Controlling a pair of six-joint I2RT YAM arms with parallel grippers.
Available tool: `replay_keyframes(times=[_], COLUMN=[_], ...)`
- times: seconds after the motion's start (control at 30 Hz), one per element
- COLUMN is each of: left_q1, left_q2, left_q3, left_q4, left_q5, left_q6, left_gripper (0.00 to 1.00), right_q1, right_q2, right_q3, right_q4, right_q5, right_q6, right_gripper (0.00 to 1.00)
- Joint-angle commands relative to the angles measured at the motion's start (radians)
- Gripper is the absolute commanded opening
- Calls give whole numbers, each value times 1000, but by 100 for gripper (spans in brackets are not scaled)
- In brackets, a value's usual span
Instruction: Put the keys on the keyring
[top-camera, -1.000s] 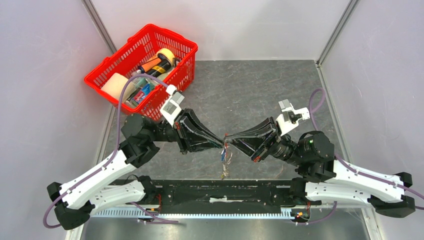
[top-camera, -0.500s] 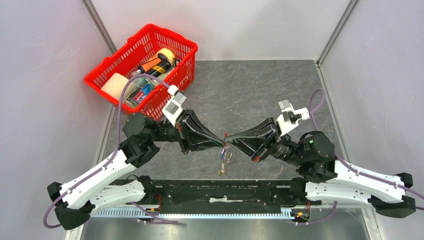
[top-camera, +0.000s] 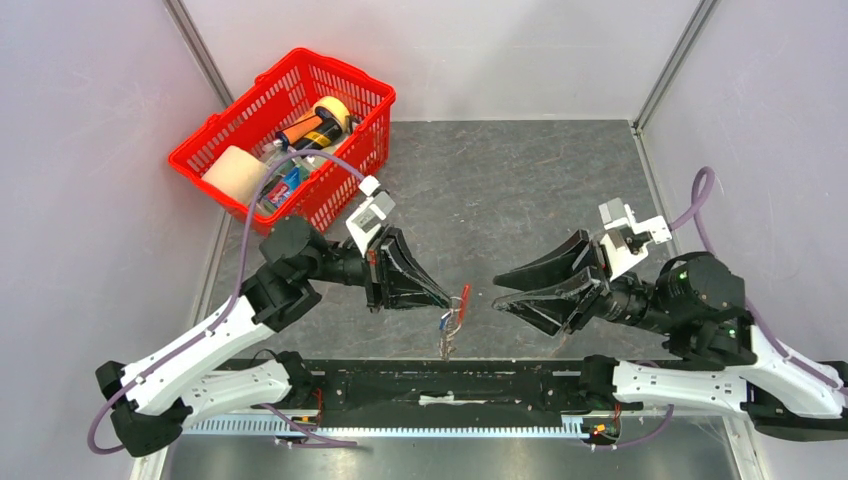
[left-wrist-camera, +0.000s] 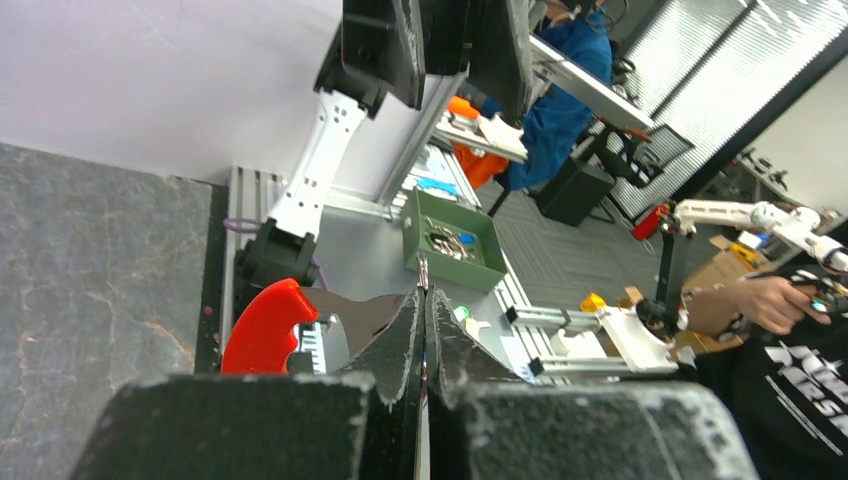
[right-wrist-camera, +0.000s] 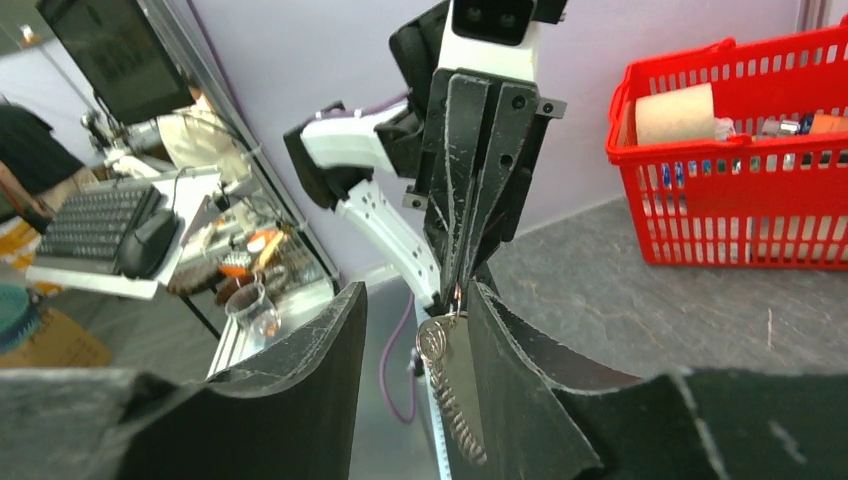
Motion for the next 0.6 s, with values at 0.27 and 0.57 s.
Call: replay_keyframes(times=[0.27, 0.57], left_q1=[1, 0], left_q2=[60, 66], left_q3=[30, 0], left_q4=[24, 37], left_q5=[187, 219], left_q6=[-19, -27], left_gripper=[2, 2], right_q1=[2, 1], right_q2=[213, 235], right_q3=[305, 284], right_q4=[-552, -533], right_q5=[-178, -193], right_q6=[-130, -121], right_gripper=[45, 43])
